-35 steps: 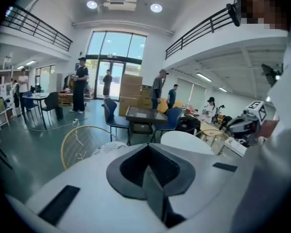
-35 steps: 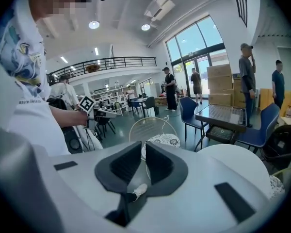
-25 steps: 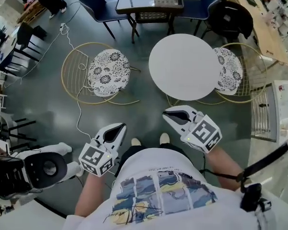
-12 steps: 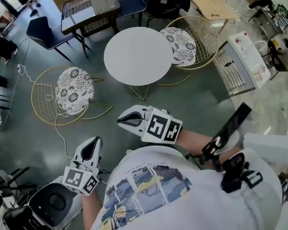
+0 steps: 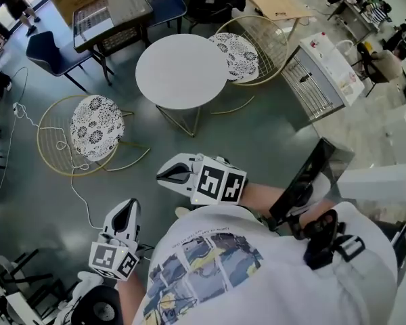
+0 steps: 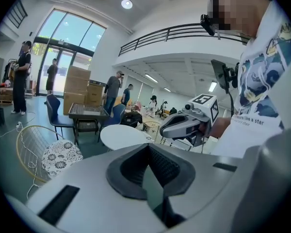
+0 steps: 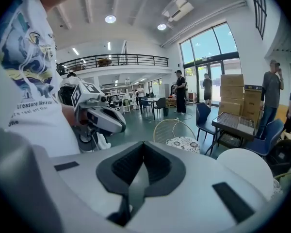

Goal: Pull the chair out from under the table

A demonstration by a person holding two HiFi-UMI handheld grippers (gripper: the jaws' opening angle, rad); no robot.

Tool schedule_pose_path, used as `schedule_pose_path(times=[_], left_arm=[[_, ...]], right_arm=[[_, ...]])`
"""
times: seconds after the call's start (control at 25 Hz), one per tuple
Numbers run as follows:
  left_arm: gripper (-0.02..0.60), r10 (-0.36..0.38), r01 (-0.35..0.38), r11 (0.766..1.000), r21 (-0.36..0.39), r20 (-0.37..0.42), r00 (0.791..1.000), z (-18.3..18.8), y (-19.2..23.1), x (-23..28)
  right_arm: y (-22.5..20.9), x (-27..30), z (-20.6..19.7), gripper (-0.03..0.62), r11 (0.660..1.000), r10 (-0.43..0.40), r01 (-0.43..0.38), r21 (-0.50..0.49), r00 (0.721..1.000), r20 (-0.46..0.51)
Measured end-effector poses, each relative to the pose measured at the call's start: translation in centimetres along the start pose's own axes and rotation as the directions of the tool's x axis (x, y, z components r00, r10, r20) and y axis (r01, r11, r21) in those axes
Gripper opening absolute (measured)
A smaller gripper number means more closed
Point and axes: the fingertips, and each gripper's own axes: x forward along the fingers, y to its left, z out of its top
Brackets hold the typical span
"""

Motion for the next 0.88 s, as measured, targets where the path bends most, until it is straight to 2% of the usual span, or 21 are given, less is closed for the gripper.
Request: schedule_pose_path(times=[0.44, 0.68, 0.88], left_arm=[[0.009, -0.014, 0.014, 1.000, -0.016, -0.013, 1.000, -2.3, 0.8, -2.9], [0.009, 0.011, -0.012, 0.999, -0.030, -0.015, 1.000, -2.6, 1.5, -2.7], [0.009, 0.019, -0.020, 1.000, -0.022, -0.020, 1.000, -1.8, 1.4, -0.7]], right_arm=[[3.1, 2.3, 0.7, 0.011, 1.000, -0.008, 0.008, -0.009, 1.000, -0.010], [2.8, 2.5, 0.8, 0.011, 1.000, 0.005, -0.005, -0.023, 1.000, -0.010], [0.5, 1.2, 0.7, 0.011, 1.000, 0.010, -0.010, -0.026, 1.000, -0.001]])
